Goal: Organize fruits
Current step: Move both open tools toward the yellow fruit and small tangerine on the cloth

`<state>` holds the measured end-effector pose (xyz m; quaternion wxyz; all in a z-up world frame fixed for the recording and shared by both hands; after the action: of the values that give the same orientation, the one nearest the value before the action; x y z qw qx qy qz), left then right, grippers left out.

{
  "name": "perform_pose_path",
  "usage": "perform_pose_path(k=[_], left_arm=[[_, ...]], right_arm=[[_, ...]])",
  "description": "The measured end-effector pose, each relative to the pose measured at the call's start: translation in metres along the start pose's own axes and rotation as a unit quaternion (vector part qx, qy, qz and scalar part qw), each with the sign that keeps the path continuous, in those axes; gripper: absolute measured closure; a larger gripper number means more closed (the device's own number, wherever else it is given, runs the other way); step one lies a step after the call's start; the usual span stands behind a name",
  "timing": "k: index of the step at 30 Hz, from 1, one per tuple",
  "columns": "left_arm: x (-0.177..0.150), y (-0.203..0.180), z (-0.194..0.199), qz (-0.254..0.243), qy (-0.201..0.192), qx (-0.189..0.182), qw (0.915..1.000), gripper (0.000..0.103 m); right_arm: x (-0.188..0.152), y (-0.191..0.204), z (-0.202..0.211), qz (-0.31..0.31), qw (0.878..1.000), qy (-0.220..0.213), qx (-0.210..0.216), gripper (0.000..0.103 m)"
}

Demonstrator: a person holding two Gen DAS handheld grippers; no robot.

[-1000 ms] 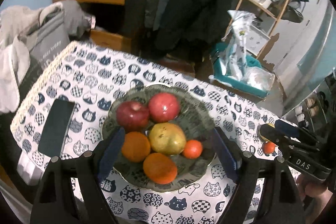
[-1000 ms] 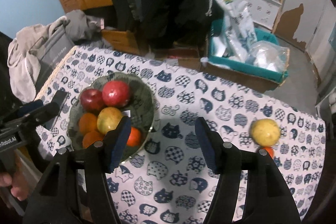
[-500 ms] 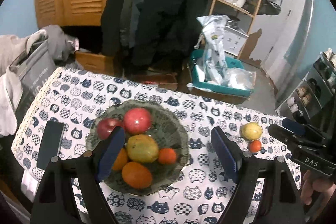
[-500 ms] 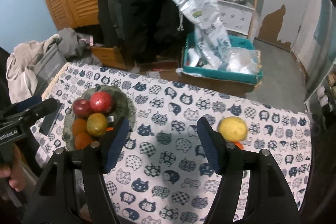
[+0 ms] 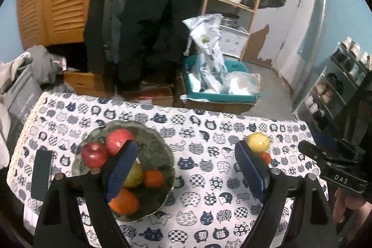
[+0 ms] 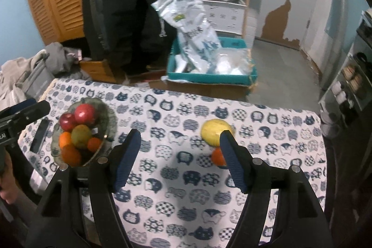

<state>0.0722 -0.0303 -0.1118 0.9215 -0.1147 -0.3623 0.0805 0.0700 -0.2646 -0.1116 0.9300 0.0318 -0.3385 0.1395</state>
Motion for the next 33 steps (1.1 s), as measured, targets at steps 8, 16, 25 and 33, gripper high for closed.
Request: perform_pose_path(k=[8,16,25,33], left_arm=[[-0.003,-0.032,-0.017,-0.023,0.017,-0.015,0.9995,0.016],[-0.013,-0.061,-0.048,-0.056,0.043,-0.020,0.9973,0.014],[-0.031,-0.068,-0.102,-0.079,0.090,-0.002,0.9928,0.014],[-0.039,-0.070,-0.147,-0.089,0.123,0.014,0.9883,0.014]], right_arm=[[-0.018,-0.033,0.005,-0.016,0.999,0.006,-0.030,0.032],[-0.039,-0.064,-0.013,-0.043,0.998,0.039,-0.037,0.032],[-0.049,-0.079,-0.052,-0.069,0.995,0.075,-0.023,0.032],[-0.066,-0.084,-0.112,-0.081,0.989,0.123,-0.010,0.032]])
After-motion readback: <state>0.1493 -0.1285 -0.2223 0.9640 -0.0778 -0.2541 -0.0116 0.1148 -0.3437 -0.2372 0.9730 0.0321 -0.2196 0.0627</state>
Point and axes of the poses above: each gripper's, at about its wrist camera, not at the fingertips, and z roughly against the way its jaws point, y to its left, x to its top, the point moved 2 cm from there along -z, roughly the way its jaws point, and after that the axes turned 8 degrees about z, right-handed, at the moved point
